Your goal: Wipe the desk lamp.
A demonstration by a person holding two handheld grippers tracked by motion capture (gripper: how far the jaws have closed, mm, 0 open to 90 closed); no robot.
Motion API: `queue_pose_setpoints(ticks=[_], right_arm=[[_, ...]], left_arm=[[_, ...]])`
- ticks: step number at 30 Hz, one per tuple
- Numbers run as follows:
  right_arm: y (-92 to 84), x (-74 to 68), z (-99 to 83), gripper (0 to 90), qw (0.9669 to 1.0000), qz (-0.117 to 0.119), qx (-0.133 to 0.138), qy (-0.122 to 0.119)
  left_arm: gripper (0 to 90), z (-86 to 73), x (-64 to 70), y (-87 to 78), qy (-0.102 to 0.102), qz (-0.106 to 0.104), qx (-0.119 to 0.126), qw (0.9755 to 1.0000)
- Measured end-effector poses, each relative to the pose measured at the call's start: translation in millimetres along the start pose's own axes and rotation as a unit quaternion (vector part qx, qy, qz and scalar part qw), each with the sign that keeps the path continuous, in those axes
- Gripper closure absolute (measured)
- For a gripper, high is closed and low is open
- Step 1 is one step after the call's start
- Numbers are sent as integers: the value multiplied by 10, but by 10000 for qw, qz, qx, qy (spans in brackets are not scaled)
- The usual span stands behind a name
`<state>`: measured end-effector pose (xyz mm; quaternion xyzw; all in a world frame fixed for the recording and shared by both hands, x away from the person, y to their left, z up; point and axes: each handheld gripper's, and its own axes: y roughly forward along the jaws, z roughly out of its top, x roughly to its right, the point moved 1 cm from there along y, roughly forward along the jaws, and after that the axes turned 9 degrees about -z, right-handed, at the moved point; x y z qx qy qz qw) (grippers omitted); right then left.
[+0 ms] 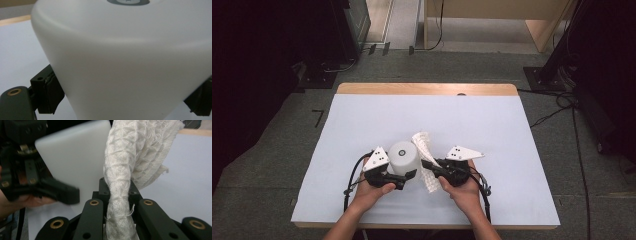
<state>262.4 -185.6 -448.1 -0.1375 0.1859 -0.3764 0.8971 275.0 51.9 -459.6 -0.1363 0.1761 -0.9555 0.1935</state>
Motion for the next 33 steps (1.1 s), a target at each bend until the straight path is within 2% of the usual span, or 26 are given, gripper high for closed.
queue_pose_setpoints(ticks=[3, 7, 11, 14, 17, 19, 21, 24, 28, 30, 32, 33], right_arm=[[-106, 9, 56, 805, 9997, -9, 212, 79], [-203, 27, 69, 805, 9994, -39, 325, 110], [-166, 69, 5, 805, 9996, -63, 190, 194], [-85, 86, -47, 805, 9995, 21, 67, 305], [33, 77, -113, 805, 9994, 117, -209, 232], [65, 69, -138, 805, 9993, 166, -258, 192], [67, 54, -135, 805, 9993, 214, -234, 186], [29, 14, -69, 806, 9991, 343, -82, 230], [-31, -10, 23, 805, 9994, 308, 89, 95], [-65, 28, 39, 805, 9995, 229, 190, 101], [-66, 79, 26, 806, 9989, 246, 292, 281], [-49, 98, 3, 805, 9990, 221, 270, 296]], left_arm=[[85, 13, 24, 58, 91, -51, -90, 9999], [85, 62, 37, 87, 104, -186, -17, 9998], [85, 87, -31, 32, -195, -464, 251, 9984], [85, 88, -85, -28, -219, -338, 281, 9988], [85, 95, -147, -87, -292, -263, 355, 9986], [85, 98, -169, -113, -313, -185, 375, 9986], [86, 88, -179, -115, -249, -111, 339, 9991], [86, 41, -158, -38, -102, 113, 55, 9999], [85, -8, -95, 74, 98, 84, -252, 9996], [85, -8, -77, 97, 172, 50, -299, 9994], [86, 4, -73, 96, 187, -18, -256, 9995], [85, 16, -80, 84, 156, -32, -206, 9997]])
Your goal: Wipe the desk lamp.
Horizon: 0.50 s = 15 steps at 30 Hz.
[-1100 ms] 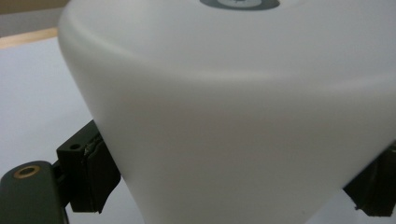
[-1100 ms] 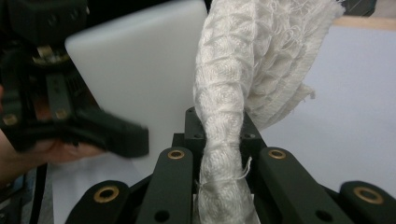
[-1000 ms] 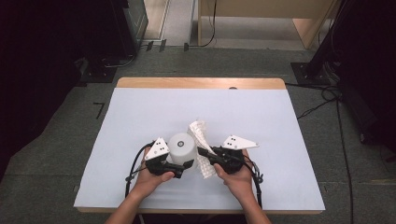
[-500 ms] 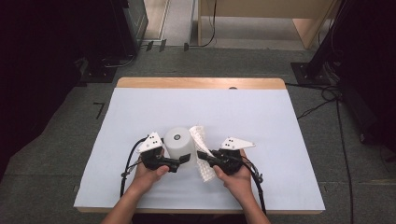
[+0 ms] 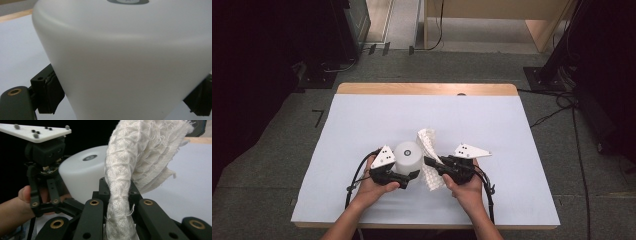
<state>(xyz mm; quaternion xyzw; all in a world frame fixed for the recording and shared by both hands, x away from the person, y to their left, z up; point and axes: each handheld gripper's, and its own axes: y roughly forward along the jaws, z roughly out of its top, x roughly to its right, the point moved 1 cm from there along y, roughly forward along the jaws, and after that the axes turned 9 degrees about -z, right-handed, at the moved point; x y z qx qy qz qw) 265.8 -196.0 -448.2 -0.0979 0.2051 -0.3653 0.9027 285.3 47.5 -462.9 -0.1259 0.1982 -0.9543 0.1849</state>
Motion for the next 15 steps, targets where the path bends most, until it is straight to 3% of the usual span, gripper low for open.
queue_pose_setpoints(ticks=[4, 9, 12, 15], right_arm=[[78, 6, -122, 805, 9996, -63, -262, -90], [142, -39, -173, 804, 9987, -203, -422, -221], [123, -85, -132, 804, 9983, -336, -326, -334], [-1, -80, -20, 804, 9995, -269, 16, -180]], left_arm=[[86, 49, -43, -89, -132, -52, 287, 9995], [86, 35, -62, -77, -140, 94, 87, 9998], [86, 13, -43, -16, -106, 92, -87, 9999], [86, -7, -2, 47, 4, 15, -250, 9997]])
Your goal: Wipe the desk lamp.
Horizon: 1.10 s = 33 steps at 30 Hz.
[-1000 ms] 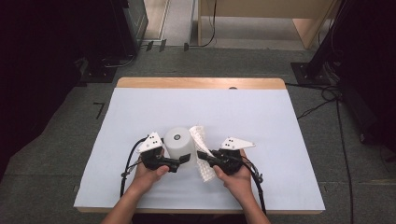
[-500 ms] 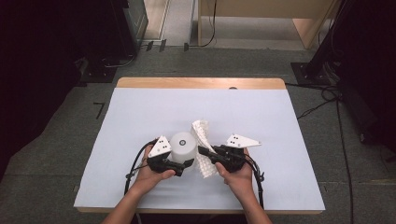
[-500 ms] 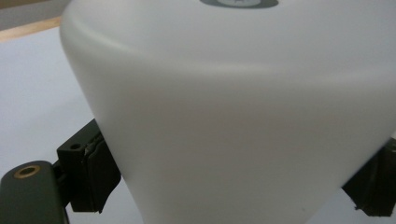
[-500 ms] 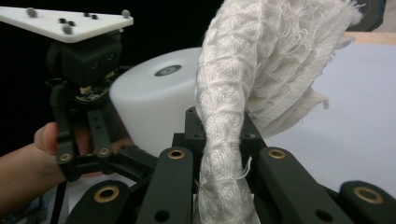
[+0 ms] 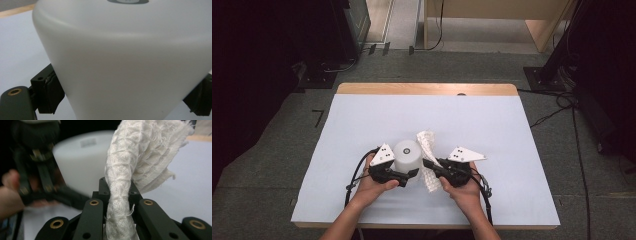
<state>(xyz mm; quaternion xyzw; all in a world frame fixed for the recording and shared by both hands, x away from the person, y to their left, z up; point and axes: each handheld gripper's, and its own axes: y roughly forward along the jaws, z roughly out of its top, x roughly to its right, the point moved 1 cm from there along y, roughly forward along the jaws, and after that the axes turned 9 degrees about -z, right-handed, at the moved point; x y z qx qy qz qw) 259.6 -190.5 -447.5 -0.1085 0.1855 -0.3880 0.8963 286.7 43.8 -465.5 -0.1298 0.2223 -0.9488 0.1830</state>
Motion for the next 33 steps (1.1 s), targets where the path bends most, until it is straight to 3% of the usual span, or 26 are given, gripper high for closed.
queue_pose_setpoints(ticks=[3, 5, 10, 15, 18, 27, 30, 33], right_arm=[[-114, 5, 102, 803, 9996, 4, 256, 108], [-115, 8, 98, 802, 9996, 12, 256, 134], [37, 47, -77, 801, 9997, -64, -122, 214], [175, 28, -175, 800, 9988, 39, -420, 232], [173, -9, -149, 798, 9990, 103, -373, 209], [-61, 3, 64, 796, 9991, 7, 224, 365], [-36, 21, 34, 795, 9993, -16, 161, 334], [80, 25, -83, 794, 9993, -43, -165, 332]], left_arm=[[86, 6, 42, 22, 24, -47, 2, 10000], [86, 20, 47, 2, -19, -83, 75, 9999], [86, 42, -6, -85, -148, -157, 241, 9995], [86, 35, -108, -167, -264, 76, 349, 9990], [86, 12, -117, -144, -276, 110, 290, 9991], [86, -2, -4, -13, -92, -18, 42, 9999], [86, 14, -16, -47, -130, -23, 147, 9998], [86, 38, -49, -126, -192, 14, 357, 9992]])
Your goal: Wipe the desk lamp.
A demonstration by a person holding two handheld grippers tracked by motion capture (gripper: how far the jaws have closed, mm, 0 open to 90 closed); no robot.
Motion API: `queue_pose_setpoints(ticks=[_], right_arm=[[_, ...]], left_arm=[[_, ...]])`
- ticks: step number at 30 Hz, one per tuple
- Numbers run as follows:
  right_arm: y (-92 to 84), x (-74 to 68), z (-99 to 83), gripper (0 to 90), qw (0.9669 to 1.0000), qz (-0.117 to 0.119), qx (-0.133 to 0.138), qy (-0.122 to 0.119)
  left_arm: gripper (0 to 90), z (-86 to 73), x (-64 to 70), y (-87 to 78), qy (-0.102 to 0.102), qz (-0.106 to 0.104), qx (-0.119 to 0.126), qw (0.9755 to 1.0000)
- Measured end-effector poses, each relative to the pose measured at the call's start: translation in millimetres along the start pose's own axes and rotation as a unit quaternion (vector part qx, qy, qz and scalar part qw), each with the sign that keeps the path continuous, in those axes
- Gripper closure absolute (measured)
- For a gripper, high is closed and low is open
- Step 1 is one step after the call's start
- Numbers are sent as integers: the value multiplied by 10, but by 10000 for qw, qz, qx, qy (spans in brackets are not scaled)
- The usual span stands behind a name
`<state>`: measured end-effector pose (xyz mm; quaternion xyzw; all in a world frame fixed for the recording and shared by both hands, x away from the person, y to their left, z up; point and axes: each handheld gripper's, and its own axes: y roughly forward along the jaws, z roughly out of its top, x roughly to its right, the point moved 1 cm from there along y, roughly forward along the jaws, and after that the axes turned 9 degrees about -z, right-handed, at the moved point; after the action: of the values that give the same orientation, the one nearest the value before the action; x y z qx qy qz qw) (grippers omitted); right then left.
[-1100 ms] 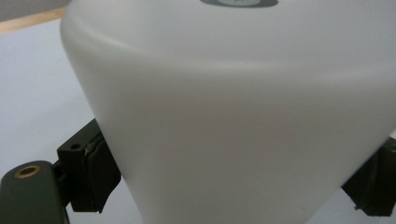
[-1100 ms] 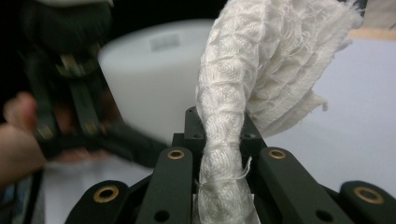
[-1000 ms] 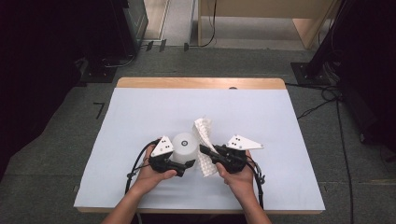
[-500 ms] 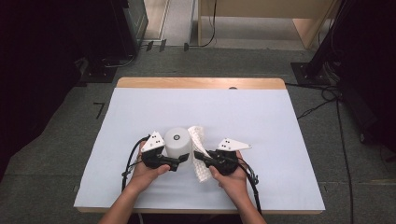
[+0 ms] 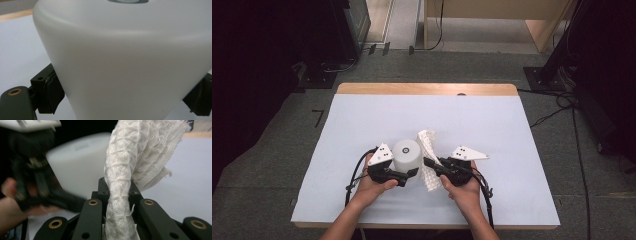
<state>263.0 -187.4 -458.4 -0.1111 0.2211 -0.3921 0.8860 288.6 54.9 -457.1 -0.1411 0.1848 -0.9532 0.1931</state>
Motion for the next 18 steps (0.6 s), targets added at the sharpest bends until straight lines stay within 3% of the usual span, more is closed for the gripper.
queue_pose_setpoints(ticks=[3, 5, 18], right_arm=[[105, -5, -81, 794, 9992, 42, -387, 26], [122, -27, -84, 795, 9991, 77, -422, 19], [-58, -37, 75, 796, 9998, 138, 137, 73]], left_arm=[[86, 23, -55, -76, -162, 51, 189, 9997], [86, 25, -92, -104, -269, 2, 256, 9993], [86, -42, 6, 75, -28, -18, -163, 9999]])
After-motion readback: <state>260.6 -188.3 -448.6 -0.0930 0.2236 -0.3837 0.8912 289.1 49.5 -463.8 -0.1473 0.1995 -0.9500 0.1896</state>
